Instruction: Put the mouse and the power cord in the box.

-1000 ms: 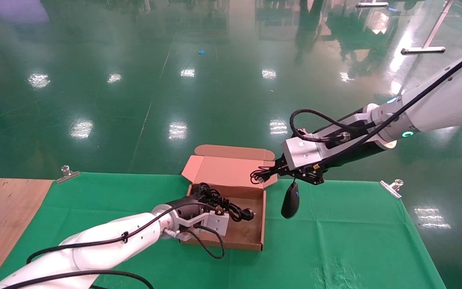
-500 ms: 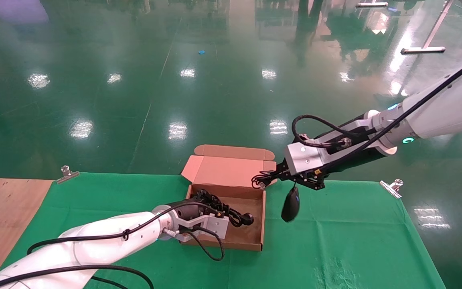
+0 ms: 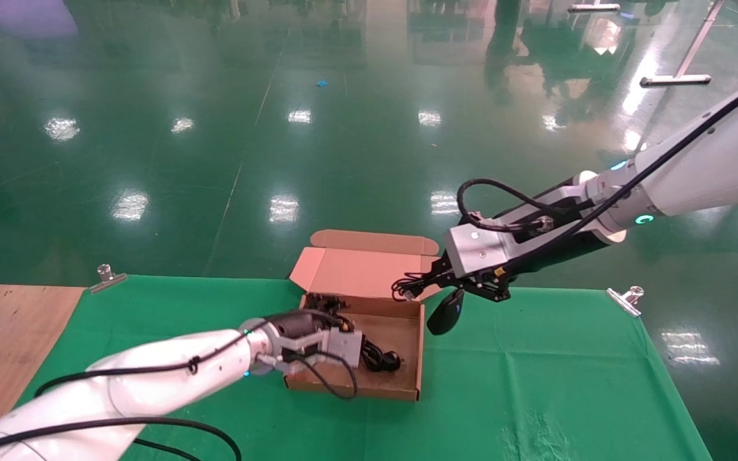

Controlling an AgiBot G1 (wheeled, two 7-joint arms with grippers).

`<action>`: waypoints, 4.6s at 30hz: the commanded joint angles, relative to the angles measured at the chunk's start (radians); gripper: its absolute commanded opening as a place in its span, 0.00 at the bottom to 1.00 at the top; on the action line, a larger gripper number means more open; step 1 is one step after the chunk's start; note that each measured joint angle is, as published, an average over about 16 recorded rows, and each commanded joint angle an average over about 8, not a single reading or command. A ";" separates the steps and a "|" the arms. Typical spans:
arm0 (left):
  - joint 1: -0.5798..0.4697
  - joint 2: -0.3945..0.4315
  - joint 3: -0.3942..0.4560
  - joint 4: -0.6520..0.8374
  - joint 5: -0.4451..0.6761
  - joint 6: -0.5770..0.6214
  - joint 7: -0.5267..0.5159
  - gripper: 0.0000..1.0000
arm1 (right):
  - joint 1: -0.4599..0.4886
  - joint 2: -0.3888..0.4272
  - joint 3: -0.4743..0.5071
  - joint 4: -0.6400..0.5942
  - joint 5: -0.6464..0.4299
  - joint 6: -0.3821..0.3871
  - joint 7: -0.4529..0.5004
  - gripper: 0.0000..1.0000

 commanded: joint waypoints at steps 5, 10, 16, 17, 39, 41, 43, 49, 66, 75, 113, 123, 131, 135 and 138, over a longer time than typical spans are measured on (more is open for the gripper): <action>0.001 -0.080 -0.040 -0.076 -0.075 0.049 -0.035 1.00 | 0.000 -0.015 0.000 0.017 0.002 0.002 0.012 0.00; 0.015 -0.190 -0.073 -0.175 -0.129 0.091 -0.065 1.00 | -0.016 -0.029 -0.003 0.063 0.005 0.020 0.039 0.00; 0.037 -0.324 -0.106 -0.269 -0.178 0.122 -0.107 1.00 | -0.068 -0.040 -0.020 0.167 0.015 0.071 0.099 0.00; 0.040 -0.344 -0.112 -0.281 -0.185 0.125 -0.113 1.00 | -0.080 -0.041 -0.026 0.188 0.018 0.084 0.112 0.00; 0.128 -0.572 -0.227 -0.367 -0.381 0.204 -0.103 1.00 | -0.348 -0.047 -0.261 0.455 0.144 0.579 0.263 0.00; 0.138 -0.569 -0.233 -0.356 -0.394 0.209 -0.094 1.00 | -0.364 -0.047 -0.286 0.461 0.160 0.596 0.268 0.00; 0.147 -0.566 -0.239 -0.346 -0.406 0.211 -0.086 1.00 | -0.378 -0.047 -0.309 0.466 0.175 0.610 0.272 0.00; 0.173 -0.565 -0.268 -0.343 -0.453 0.217 -0.050 1.00 | -0.415 -0.048 -0.374 0.492 0.225 0.642 0.283 0.00; 0.187 -0.558 -0.297 -0.318 -0.491 0.239 0.009 1.00 | -0.449 -0.044 -0.520 0.530 0.317 0.696 0.297 0.33; 0.189 -0.558 -0.301 -0.313 -0.496 0.243 0.013 1.00 | -0.451 -0.043 -0.546 0.534 0.333 0.711 0.294 1.00; 0.231 -0.599 -0.449 -0.438 -0.589 0.491 -0.191 1.00 | -0.613 0.191 -0.212 0.754 0.513 0.466 0.491 1.00; 0.254 -0.622 -0.530 -0.505 -0.642 0.628 -0.302 1.00 | -0.701 0.317 -0.039 0.873 0.612 0.338 0.596 1.00; 0.273 -0.640 -0.596 -0.559 -0.684 0.739 -0.392 1.00 | -0.771 0.418 0.101 0.969 0.693 0.235 0.680 1.00; 0.283 -0.649 -0.629 -0.586 -0.705 0.793 -0.436 1.00 | -0.807 0.468 0.170 1.017 0.733 0.184 0.722 1.00; 0.290 -0.656 -0.654 -0.606 -0.721 0.834 -0.469 1.00 | -0.833 0.506 0.222 1.053 0.763 0.145 0.753 1.00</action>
